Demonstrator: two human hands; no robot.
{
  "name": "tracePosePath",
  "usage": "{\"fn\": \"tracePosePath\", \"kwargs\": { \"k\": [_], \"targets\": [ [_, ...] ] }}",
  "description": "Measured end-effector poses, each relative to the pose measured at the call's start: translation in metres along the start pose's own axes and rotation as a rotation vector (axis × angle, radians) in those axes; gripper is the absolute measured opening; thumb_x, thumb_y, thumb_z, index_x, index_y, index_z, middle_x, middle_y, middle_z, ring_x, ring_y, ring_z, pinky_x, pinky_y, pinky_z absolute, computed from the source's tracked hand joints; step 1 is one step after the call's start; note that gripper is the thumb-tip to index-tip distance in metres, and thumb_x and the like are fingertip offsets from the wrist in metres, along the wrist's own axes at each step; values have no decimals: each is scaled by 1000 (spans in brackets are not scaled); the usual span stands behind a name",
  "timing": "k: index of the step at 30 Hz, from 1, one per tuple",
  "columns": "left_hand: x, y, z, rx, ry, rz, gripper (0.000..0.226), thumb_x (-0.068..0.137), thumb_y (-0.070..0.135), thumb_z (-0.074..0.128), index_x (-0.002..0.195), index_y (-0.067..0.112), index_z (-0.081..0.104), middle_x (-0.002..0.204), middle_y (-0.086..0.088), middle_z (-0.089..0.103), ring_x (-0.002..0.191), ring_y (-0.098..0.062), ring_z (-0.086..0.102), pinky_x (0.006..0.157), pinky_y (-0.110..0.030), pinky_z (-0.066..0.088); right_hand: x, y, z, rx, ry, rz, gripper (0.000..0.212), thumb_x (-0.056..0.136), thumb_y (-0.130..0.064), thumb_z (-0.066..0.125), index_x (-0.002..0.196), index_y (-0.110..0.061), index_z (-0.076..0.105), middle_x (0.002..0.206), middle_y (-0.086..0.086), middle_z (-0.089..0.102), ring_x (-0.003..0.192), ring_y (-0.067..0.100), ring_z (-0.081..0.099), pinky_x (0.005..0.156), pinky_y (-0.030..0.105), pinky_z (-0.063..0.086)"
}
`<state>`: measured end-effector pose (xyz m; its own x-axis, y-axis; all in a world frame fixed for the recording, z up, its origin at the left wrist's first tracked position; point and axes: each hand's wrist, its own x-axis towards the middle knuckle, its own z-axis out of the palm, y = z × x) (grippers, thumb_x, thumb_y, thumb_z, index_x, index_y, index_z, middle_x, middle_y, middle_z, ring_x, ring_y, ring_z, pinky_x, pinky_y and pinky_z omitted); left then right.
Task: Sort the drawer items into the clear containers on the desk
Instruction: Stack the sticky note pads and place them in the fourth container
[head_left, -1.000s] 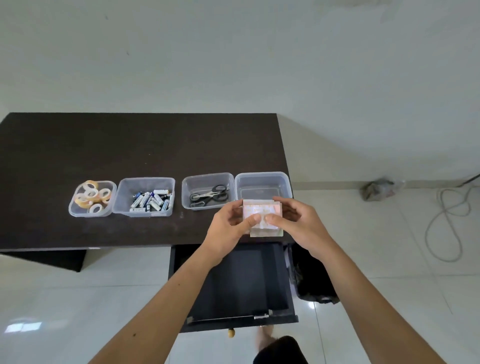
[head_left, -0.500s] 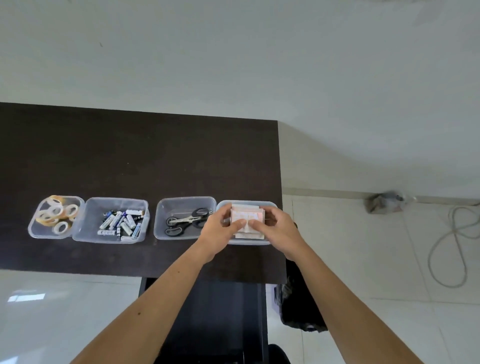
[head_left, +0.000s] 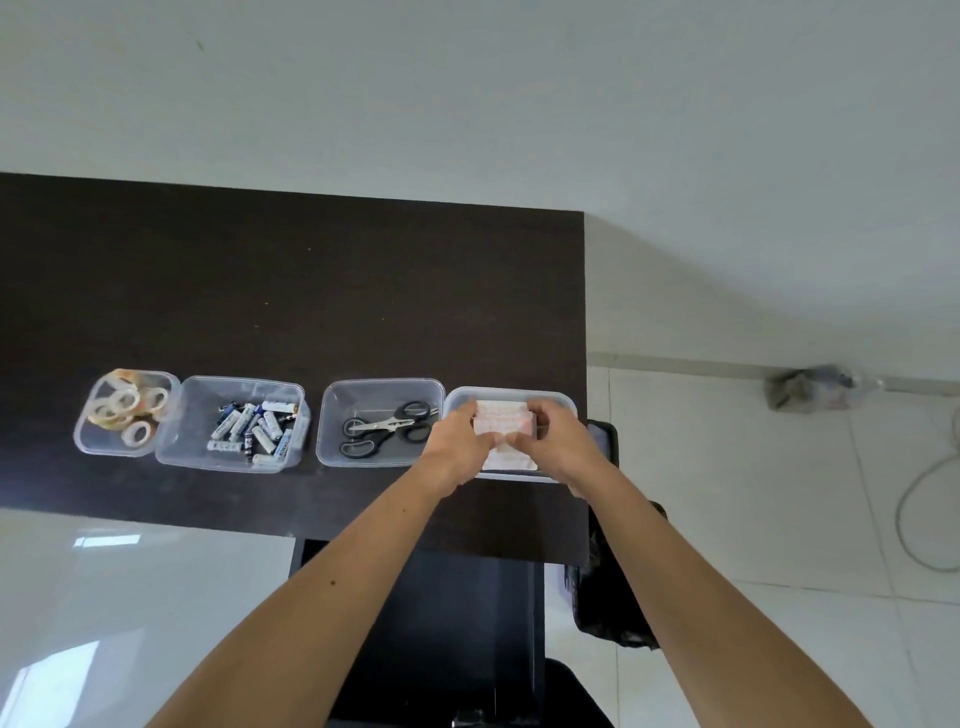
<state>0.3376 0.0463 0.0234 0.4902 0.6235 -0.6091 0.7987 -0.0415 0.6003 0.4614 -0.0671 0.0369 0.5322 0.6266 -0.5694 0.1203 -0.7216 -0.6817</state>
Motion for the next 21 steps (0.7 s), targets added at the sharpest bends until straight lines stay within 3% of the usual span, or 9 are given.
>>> {"fn": "tracePosePath", "kwargs": {
  "k": [5, 9, 12, 16, 21],
  "targets": [
    [-3, 3, -3, 62, 0, 28, 60, 100, 34, 69, 154, 20, 47, 121, -6, 68, 92, -22, 71, 64, -29, 58, -3, 1, 3, -104, 9, -42, 38, 100, -25, 73, 135, -16, 62, 122, 0, 72, 105, 18, 67, 94, 37, 58],
    [-1, 11, -3, 183, -23, 3, 62, 103, 40, 62, 157, 18, 42, 127, -14, 65, 104, -30, 71, 81, -40, 61, 2, -1, 4, -188, -10, -8, 42, 103, -34, 67, 138, -12, 59, 120, 5, 71, 103, 24, 67, 79, 30, 49],
    [2, 17, -4, 282, -28, -4, 62, 105, 44, 58, 157, 13, 40, 135, -19, 59, 113, -33, 67, 89, -41, 59, 4, -3, 7, -189, 16, -3, 37, 105, -30, 66, 136, -10, 61, 113, 3, 68, 96, 21, 62, 79, 29, 47],
    [2, 18, -4, 321, -3, 12, 63, 105, 48, 57, 156, 14, 42, 133, -18, 62, 118, -32, 64, 90, -39, 55, 4, -2, 11, -160, 66, -18, 37, 104, -25, 68, 138, -12, 61, 126, 7, 70, 99, 17, 60, 88, 25, 49],
    [2, 10, -1, 239, 41, 41, 63, 101, 49, 62, 154, 18, 45, 121, -13, 68, 107, -30, 67, 81, -36, 54, 1, 1, 14, -117, 141, -76, 37, 102, -25, 71, 136, -13, 63, 125, 5, 71, 111, 23, 68, 96, 30, 52]
  ]
}}
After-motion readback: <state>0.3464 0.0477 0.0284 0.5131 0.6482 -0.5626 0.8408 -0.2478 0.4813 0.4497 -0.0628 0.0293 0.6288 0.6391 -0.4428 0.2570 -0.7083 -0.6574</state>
